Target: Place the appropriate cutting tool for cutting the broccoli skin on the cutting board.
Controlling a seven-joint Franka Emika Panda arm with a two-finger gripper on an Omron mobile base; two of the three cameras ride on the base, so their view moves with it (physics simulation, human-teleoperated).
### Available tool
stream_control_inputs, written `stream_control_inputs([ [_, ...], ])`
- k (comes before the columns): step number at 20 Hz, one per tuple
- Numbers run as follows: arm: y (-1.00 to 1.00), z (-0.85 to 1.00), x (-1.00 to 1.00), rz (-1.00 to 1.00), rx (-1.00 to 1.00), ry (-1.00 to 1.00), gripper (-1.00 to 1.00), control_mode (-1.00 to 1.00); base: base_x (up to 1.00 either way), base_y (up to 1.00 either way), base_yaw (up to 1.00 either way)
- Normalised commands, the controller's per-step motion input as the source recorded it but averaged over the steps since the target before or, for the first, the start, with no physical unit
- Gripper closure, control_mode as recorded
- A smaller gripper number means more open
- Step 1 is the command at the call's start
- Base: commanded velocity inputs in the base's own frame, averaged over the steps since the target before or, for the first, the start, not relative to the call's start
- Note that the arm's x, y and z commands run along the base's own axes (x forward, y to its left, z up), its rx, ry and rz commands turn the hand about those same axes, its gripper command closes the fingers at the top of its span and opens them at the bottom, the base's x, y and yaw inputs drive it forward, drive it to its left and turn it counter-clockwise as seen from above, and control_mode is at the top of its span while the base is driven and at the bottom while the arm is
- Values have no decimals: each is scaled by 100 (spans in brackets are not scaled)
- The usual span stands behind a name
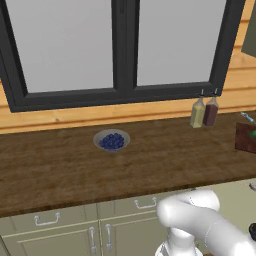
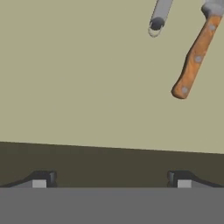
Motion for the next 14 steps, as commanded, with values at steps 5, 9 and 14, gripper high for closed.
stream_control_inputs([
  [5, 0, 0, -27, 3, 0, 0, -100, -100, 0, 0, 0],
  [9, -10, 8, 36, 0, 0, 0, -100, -100, 0, 0, 0],
  [14, -42, 22, 42, 0, 0, 0, -100, -100, 0, 0, 0],
])
